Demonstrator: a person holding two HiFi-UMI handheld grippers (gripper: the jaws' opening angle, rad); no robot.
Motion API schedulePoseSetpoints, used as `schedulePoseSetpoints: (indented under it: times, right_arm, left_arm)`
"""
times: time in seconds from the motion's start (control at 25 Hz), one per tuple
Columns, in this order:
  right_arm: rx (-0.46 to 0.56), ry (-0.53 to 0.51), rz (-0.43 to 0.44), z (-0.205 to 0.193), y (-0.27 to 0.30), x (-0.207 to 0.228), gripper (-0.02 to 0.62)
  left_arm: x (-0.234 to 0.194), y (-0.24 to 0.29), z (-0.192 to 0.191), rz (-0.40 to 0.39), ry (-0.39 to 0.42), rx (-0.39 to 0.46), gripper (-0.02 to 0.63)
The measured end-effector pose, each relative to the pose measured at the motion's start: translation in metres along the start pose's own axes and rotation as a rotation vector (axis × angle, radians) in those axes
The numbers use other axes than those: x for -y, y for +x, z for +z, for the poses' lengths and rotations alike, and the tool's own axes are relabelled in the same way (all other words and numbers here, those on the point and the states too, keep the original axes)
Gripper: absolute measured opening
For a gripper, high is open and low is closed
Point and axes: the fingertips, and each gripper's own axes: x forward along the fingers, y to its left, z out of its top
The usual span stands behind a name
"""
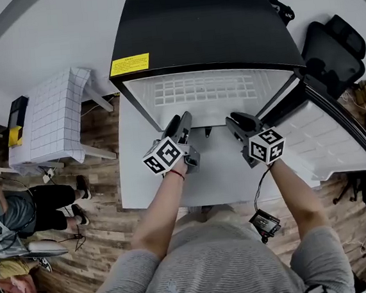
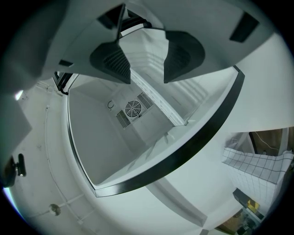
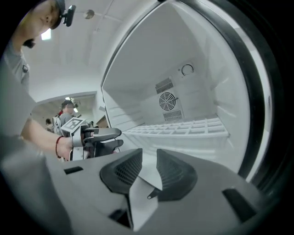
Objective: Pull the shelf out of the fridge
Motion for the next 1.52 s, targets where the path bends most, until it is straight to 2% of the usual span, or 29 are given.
schedulePoseSetpoints:
  times: [0.12,0.28,0.44,0.52,0.6,0.88,1.08,1.16,1.32,1.4,1.52]
  right_arm:
    - [0.037,-0.102,-0.005,0.01,-0.004,0.003,0.101]
    - [0.116,-0.172,-0.065,0.028,-0.001,0.008,0.101]
    - [0.174,-0.167,-0.173,0.026,0.001,0.017,0.101]
    - [0.197,-0.095,-0.225,0.018,0.0,0.023,0.101]
    - [0.238,0.035,-0.237,0.013,-0.004,0.024,0.101]
    - [0.321,0.408,-0.181,0.014,-0.016,0.021,0.103]
    - [0.443,0.798,-0.191,0.008,-0.021,0.035,0.118]
    - [0.45,0.86,-0.207,0.003,-0.018,0.035,0.121]
    - [0.448,0.905,-0.229,0.005,-0.005,0.031,0.134]
    - [0.443,0.919,-0.229,0.007,0.002,0.029,0.168]
    - [0.43,0.908,-0.223,0.011,0.012,0.026,0.173]
  left_arm:
    - [0.004,-0.003,0.0,-0.012,0.028,-0.01,0.216]
    - [0.006,-0.008,0.002,-0.028,0.035,-0.005,0.216]
    - [0.009,-0.008,0.0,-0.047,0.035,0.0,0.216]
    - [0.009,-0.009,-0.001,-0.052,0.018,0.005,0.216]
    - [0.009,-0.011,-0.001,-0.06,-0.012,0.014,0.216]
    - [0.016,-0.01,0.014,-0.094,-0.059,0.065,0.218]
    - [0.011,-0.012,0.011,-0.054,-0.123,0.073,0.225]
    - [0.007,-0.011,0.009,-0.033,-0.133,0.073,0.227]
    - [0.002,-0.006,0.005,-0.001,-0.12,0.068,0.227]
    - [0.001,-0.002,0.003,0.014,-0.113,0.061,0.239]
    - [0.0,0.003,0.002,0.026,-0.084,0.042,0.252]
